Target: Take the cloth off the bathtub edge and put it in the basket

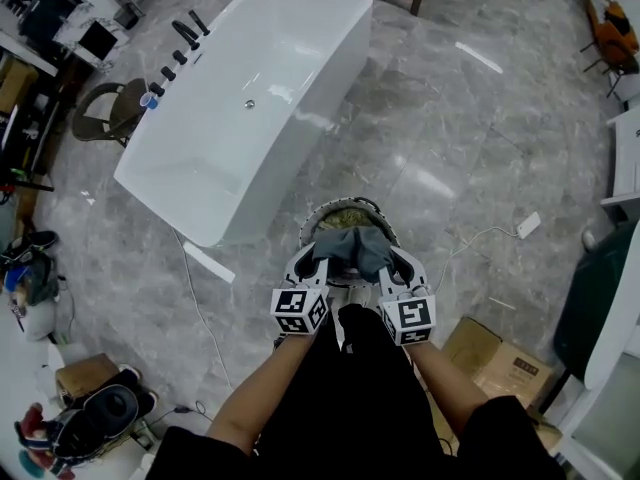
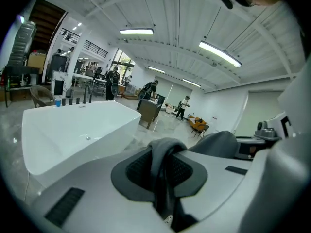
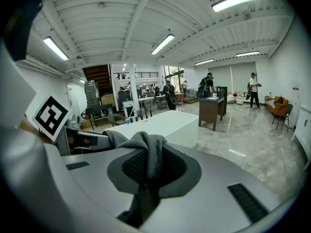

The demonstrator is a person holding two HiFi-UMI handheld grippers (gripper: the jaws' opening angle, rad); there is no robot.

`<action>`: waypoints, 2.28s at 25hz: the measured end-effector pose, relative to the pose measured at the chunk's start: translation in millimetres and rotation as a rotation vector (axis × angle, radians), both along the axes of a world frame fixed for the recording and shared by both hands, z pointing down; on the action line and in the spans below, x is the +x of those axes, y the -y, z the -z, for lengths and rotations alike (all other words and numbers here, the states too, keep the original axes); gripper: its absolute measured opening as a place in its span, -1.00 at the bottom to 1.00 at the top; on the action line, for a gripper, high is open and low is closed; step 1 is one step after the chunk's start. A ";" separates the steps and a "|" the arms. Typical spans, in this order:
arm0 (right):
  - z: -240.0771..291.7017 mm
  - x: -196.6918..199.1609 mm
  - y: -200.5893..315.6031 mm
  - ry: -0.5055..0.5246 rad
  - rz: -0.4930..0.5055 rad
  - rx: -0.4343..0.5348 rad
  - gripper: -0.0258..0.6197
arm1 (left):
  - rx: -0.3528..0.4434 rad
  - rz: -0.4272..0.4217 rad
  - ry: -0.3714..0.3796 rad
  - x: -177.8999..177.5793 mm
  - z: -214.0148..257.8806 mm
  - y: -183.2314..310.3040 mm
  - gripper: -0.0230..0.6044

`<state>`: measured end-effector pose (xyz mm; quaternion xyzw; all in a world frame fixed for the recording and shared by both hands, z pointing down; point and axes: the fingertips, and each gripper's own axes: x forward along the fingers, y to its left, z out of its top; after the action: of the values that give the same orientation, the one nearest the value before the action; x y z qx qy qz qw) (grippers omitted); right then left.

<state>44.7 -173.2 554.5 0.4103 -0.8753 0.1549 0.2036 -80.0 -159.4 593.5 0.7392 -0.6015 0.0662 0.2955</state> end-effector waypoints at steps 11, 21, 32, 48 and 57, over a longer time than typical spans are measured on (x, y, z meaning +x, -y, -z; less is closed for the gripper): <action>-104.8 -1.9 18.8 -0.041 -0.037 -0.083 -0.76 | -0.126 -0.001 0.066 -2.3 -111.0 11.0 -0.75; -222.5 -4.6 24.4 -0.096 -0.067 -0.192 -0.76 | -0.142 -0.258 0.159 22.1 -210.7 35.6 -0.74; -346.1 13.9 33.0 -0.159 -0.132 -0.302 -0.76 | -0.263 -0.189 0.094 7.6 -334.8 43.0 -0.69; -443.2 12.4 8.9 -0.176 -0.173 -0.477 -0.76 | -0.369 -0.287 0.058 24.0 -426.6 22.1 -0.49; -440.7 27.3 2.4 -0.190 -0.213 -0.528 -0.42 | -0.407 -0.346 0.008 30.8 -430.0 13.8 -0.18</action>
<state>72.0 -175.6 995.2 0.4453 -0.7340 0.3584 0.3669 -49.2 -173.2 1023.5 0.7562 -0.4416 0.2381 0.4201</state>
